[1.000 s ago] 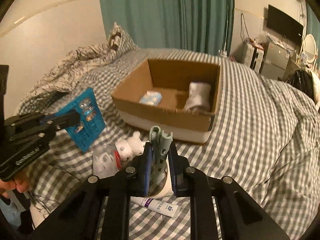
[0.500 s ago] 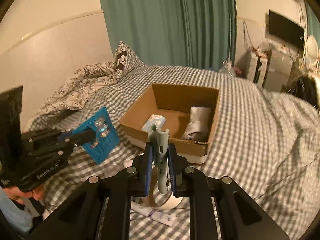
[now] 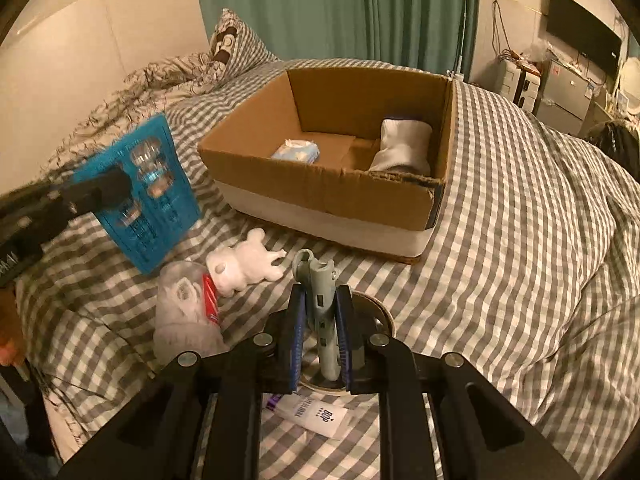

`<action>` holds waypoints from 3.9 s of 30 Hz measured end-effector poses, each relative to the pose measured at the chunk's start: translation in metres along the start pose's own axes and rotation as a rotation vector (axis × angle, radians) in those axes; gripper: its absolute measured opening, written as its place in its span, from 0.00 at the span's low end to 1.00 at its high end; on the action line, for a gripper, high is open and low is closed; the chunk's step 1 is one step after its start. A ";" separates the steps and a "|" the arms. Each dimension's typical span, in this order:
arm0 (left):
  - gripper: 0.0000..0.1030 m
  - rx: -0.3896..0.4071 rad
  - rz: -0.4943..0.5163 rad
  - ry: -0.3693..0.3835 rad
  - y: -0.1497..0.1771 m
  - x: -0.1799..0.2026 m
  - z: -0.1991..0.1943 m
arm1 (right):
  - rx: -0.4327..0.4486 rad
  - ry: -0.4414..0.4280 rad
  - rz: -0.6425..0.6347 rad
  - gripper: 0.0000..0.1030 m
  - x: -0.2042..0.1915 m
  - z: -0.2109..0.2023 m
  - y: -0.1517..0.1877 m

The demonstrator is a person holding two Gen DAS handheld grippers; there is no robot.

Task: Organize objects
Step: 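Lower the blister pack and grey clip into the box and release both, then grasp the clear jar of floss picks with the left tool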

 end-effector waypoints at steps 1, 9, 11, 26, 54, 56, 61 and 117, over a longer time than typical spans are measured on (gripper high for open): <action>0.07 0.001 0.000 0.000 0.000 0.000 0.000 | 0.009 -0.016 0.009 0.14 0.001 -0.004 -0.003; 0.07 0.011 -0.005 0.017 -0.011 0.003 -0.004 | 0.121 -0.071 0.014 0.13 -0.005 -0.047 -0.041; 0.07 0.026 -0.006 0.024 -0.021 0.005 -0.006 | 0.141 -0.062 -0.003 0.13 -0.007 -0.054 -0.054; 0.07 0.076 -0.020 0.033 -0.118 -0.005 0.050 | 0.228 -0.016 -0.060 0.13 0.008 -0.045 -0.154; 0.84 -0.001 0.003 -0.112 -0.099 -0.033 0.071 | 0.244 0.062 0.040 0.67 0.061 -0.035 -0.163; 0.85 0.001 -0.001 -0.120 -0.094 -0.031 0.059 | 0.258 0.075 0.040 0.72 0.061 -0.051 -0.158; 0.96 0.003 -0.024 -0.151 -0.075 -0.025 0.029 | 0.267 0.114 0.008 0.82 0.051 -0.088 -0.136; 0.83 -0.273 -0.119 -0.157 0.100 -0.001 0.079 | -0.080 0.089 -0.073 0.91 0.019 0.065 0.056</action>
Point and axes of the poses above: each gripper's, at about its wrist camera, not at the fingertips, and z roughly the way its jaws point, x to its right, y to its underside, the point moved 5 cm from there along z, roughly the way its jaws point, and after that the axes turned 1 degree about x, right-handed, at the moved point
